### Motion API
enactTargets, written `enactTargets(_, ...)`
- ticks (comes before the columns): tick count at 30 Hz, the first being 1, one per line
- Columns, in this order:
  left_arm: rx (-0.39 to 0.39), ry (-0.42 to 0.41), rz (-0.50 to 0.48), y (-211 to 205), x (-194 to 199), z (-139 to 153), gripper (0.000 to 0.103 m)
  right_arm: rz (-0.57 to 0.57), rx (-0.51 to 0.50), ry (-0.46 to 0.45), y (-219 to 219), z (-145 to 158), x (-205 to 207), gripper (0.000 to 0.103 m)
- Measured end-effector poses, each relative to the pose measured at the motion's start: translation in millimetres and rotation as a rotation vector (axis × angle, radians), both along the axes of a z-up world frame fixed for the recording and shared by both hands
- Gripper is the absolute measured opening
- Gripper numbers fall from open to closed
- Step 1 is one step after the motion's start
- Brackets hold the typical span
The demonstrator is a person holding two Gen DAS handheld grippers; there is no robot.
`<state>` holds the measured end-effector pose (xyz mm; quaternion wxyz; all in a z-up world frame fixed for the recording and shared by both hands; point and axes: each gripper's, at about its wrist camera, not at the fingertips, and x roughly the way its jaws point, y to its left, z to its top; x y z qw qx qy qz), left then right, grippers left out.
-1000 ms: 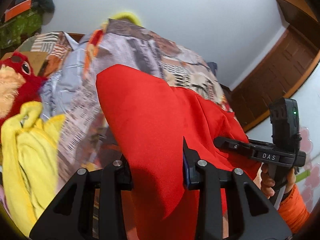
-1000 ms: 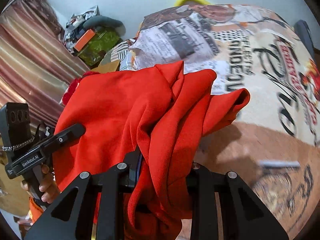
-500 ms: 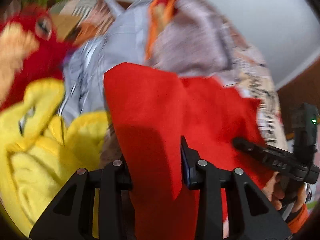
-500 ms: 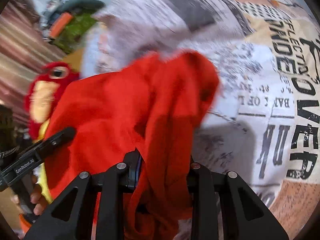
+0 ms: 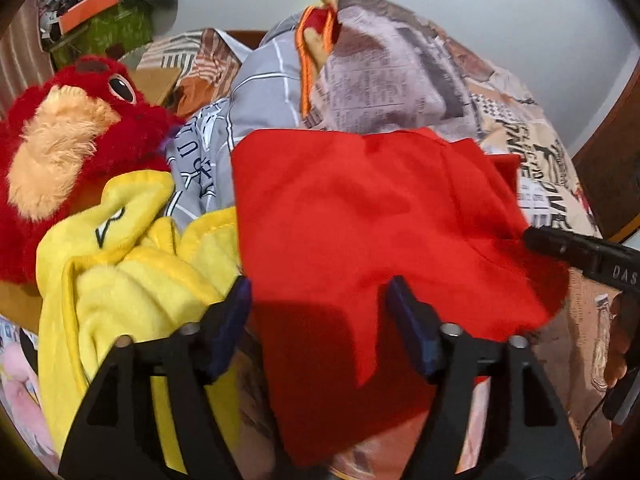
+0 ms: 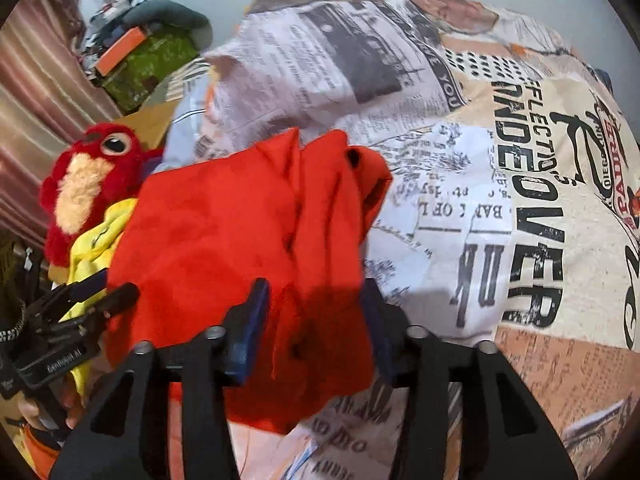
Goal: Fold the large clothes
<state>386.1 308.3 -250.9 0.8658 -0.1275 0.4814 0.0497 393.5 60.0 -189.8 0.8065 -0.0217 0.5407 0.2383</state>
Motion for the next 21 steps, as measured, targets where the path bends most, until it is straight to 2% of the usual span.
enactTargets(1, -0.007, 0.001, 0.001, -4.3, -4.1, -1.4, 0.087, 0.01, -0.003, 0.003, -0.3, -3.1, -3.2, 0.059)
enactTargets(2, -0.013, 0.003, -0.002, -8.4, -6.5, -2.9, 0.096, 0.027, -0.016, 0.011, 0.9, -7.5, -7.0, 0.06)
enactTargets(3, -0.016, 0.008, -0.007, -14.7, -9.1, -6.8, 0.099, 0.05, -0.048, 0.017, 3.1, -14.4, -12.4, 0.061)
enactTargets(6, 0.037, 0.081, -0.013, -28.0, -13.8, -29.1, 0.099, 0.095, -0.174, 0.028, 5.3, -39.3, -19.4, 0.063)
enactTargets(9, 0.041, 0.076, 0.006, -31.6, -22.7, -37.8, 0.099, 0.115, -0.162, 0.064, -5.2, -52.1, -27.1, 0.068)
enactTargets(13, 0.06, 0.07, 0.042, -38.3, -35.2, -27.5, 0.099, 0.111, -0.137, 0.055, -17.7, -38.6, -33.3, 0.068)
enactTargets(17, 0.072, 0.076, 0.043, -43.6, -49.4, -11.4, 0.099, 0.105, -0.122, 0.026, -31.7, -8.8, -47.8, 0.068)
enactTargets(21, 0.121, 0.011, 0.041, -53.2, -75.4, 33.9, 0.099, 0.122, -0.092, -0.051, -45.0, 33.4, -73.5, 0.068)
